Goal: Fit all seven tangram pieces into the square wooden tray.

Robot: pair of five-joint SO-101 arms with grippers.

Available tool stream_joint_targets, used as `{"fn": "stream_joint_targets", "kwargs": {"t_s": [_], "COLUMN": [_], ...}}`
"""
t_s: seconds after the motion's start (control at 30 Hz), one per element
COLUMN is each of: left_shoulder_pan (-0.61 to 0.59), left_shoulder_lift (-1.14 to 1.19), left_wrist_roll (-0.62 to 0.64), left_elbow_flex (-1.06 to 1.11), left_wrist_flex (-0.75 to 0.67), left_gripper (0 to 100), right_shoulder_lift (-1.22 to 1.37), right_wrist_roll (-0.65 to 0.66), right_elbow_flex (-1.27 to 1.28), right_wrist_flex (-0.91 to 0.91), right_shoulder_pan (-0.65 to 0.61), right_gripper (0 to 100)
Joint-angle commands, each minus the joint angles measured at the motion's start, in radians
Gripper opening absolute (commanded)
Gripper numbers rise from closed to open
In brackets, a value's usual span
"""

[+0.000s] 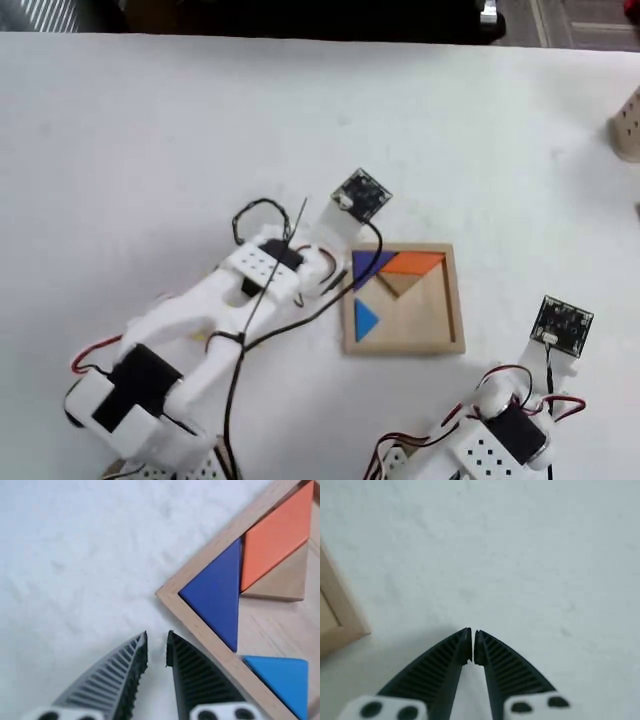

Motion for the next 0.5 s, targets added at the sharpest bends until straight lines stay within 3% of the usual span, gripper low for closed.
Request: {"fn": "stream_joint_targets", "kwargs": {"t_s": [0.0,0.47], "left_shoulder_pan": [-0.015,-0.015], "left_shoulder_lift": [-0.01,-0.01], "left_wrist_roll": [0.005,0.005], "left_elbow_flex": [-0.038,-0.037], "left_wrist_flex": [-0.012,-0.012], "left_gripper": [9,9], "right_shoulder_lift": [-0.013,-0.013], "right_wrist_roll": [-0.005,-0.009], "right_elbow_flex": [0.005,0.005], "right_wrist_flex": [0.008,0.008], "right_shoulder_pan": [-0.005,-0.016], "right_gripper": [1.8,1.8]}}
